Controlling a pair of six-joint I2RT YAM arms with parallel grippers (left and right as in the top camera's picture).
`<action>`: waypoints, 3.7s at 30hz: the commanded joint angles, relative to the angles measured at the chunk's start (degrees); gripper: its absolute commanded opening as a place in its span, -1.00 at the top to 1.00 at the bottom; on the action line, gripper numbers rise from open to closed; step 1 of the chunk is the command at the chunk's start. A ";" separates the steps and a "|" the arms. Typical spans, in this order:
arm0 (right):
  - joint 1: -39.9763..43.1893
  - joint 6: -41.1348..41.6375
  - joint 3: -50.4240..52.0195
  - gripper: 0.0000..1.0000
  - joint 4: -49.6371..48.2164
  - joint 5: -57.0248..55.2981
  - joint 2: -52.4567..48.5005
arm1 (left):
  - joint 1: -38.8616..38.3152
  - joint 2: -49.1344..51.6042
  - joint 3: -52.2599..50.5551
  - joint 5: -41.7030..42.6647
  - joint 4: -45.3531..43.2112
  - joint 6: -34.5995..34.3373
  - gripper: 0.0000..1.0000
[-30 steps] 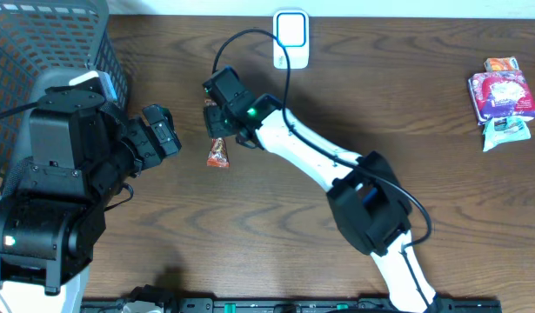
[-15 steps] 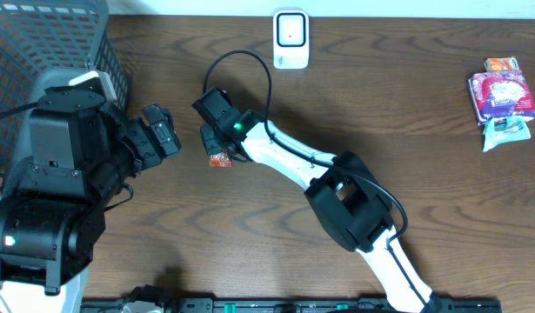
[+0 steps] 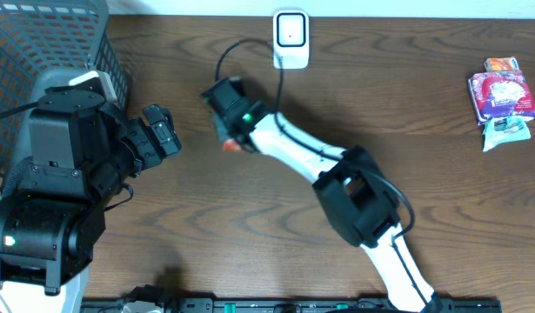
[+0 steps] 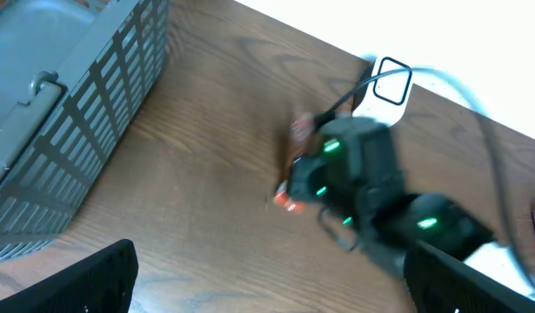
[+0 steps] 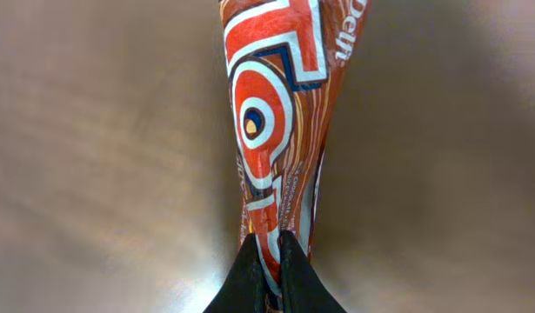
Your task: Scan the item barcode
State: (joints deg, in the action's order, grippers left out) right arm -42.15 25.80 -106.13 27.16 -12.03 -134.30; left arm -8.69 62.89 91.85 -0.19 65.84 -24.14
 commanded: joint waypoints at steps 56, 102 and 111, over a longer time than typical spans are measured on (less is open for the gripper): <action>64.26 20.81 -1.01 0.97 37.70 -13.70 14.16 | 0.11 -0.04 0.11 -0.33 0.13 0.50 -0.96; 58.31 0.50 25.40 -0.98 46.90 11.17 70.10 | 0.11 -0.04 0.11 -0.33 0.13 0.50 -0.96; 52.22 0.46 38.66 -0.98 54.86 14.08 84.04 | 0.11 -0.04 0.11 -0.33 0.13 0.50 -0.95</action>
State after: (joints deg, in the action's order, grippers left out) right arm 10.68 27.31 -69.45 80.93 0.89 -52.34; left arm -8.69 62.89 91.85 -0.19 65.84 -24.14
